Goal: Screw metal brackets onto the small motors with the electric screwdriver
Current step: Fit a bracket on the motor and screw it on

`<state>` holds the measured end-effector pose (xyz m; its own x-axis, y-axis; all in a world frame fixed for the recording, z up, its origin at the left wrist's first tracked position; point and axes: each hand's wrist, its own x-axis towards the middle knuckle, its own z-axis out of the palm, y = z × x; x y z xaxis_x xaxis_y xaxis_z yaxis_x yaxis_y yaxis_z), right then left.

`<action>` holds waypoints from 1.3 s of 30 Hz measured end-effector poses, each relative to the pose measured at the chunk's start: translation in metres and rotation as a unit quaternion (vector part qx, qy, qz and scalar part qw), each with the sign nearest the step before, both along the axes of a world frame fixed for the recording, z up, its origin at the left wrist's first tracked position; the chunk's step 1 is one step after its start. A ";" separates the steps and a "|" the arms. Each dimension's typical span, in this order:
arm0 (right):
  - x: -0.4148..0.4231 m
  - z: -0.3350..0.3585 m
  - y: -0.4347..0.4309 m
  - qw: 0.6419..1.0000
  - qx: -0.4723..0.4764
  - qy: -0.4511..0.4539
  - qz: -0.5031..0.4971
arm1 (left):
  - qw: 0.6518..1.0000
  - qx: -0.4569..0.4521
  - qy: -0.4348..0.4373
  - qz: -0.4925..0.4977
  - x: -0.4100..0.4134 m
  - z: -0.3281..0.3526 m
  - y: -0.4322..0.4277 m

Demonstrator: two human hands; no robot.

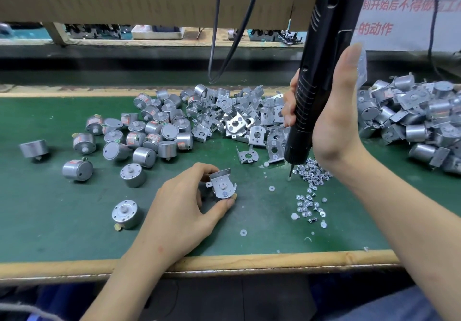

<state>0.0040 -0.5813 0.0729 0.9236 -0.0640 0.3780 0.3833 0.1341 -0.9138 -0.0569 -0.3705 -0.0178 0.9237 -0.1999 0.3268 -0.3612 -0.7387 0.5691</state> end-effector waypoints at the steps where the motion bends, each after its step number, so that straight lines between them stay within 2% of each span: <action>1: 0.000 0.000 0.000 1.000 0.002 0.002 -0.003 | 1.000 0.001 0.000 0.000 0.000 0.000 0.000; 8: 0.001 -0.001 0.000 1.000 -0.001 -0.019 0.020 | 1.000 0.005 0.002 0.001 0.000 0.000 0.000; 39: 0.004 -0.005 -0.005 0.999 -0.028 -0.014 -0.007 | 1.000 -0.010 -0.003 -0.002 0.000 -0.001 0.001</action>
<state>0.0079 -0.5861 0.0679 0.9115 -0.0556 0.4074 0.4108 0.0770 -0.9085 -0.0565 -0.3698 -0.0189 0.9209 -0.1977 0.3359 -0.3680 -0.7251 0.5821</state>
